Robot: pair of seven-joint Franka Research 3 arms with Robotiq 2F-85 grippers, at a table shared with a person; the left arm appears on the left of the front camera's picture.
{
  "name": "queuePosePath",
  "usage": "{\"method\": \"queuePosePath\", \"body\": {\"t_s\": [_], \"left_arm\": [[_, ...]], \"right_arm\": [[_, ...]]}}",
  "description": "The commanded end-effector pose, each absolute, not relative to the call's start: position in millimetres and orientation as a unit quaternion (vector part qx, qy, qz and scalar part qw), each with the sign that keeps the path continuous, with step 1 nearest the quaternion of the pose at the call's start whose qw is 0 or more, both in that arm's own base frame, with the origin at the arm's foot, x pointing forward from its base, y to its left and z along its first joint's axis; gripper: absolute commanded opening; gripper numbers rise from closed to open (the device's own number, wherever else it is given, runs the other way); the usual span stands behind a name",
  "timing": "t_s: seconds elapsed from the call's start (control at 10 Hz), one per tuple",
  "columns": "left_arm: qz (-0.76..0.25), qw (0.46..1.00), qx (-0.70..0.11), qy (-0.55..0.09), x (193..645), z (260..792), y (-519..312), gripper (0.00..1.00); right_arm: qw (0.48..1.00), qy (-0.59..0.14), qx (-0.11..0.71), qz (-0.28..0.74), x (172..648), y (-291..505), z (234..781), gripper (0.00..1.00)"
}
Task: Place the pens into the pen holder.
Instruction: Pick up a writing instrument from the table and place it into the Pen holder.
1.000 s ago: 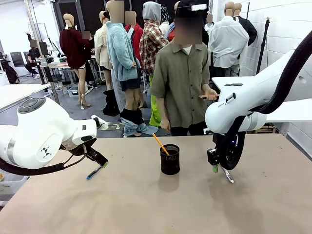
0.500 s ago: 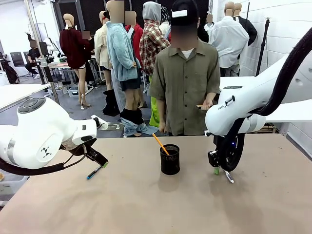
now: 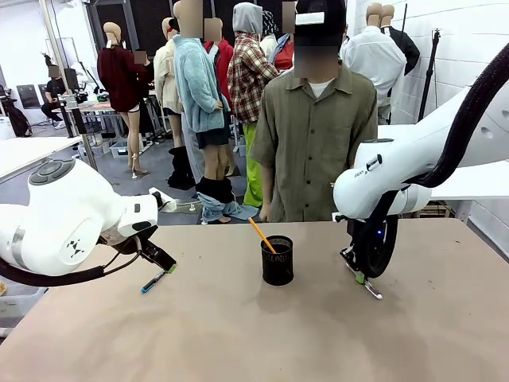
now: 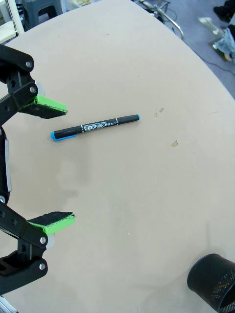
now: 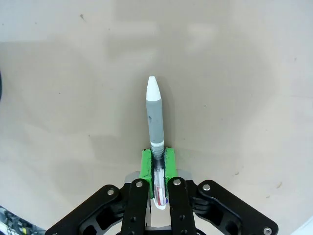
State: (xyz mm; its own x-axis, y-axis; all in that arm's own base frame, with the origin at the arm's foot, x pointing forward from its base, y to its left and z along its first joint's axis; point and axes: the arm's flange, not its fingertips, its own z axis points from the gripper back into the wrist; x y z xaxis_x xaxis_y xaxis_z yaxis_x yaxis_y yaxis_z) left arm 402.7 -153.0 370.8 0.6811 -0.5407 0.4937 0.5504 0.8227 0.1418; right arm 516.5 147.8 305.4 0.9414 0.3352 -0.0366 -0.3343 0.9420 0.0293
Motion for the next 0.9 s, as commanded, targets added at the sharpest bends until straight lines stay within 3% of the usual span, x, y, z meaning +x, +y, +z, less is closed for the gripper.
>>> {"method": "queuePosePath", "body": {"t_s": [0.0,0.4,0.8], "left_arm": [[-0.295,0.917,-0.01,-0.267,403,371,-151,1.0],[-0.295,0.917,-0.01,-0.267,403,371,-151,1.0],[-0.295,0.917,-0.01,-0.267,403,371,-151,1.0]], "right_arm": [[0.976,0.023,0.018,0.217,519,149,310,0.0],[0.899,-0.07,0.156,0.404,508,131,325,0.0],[0.748,-0.225,0.315,0.539,499,128,353,0.0]]}}
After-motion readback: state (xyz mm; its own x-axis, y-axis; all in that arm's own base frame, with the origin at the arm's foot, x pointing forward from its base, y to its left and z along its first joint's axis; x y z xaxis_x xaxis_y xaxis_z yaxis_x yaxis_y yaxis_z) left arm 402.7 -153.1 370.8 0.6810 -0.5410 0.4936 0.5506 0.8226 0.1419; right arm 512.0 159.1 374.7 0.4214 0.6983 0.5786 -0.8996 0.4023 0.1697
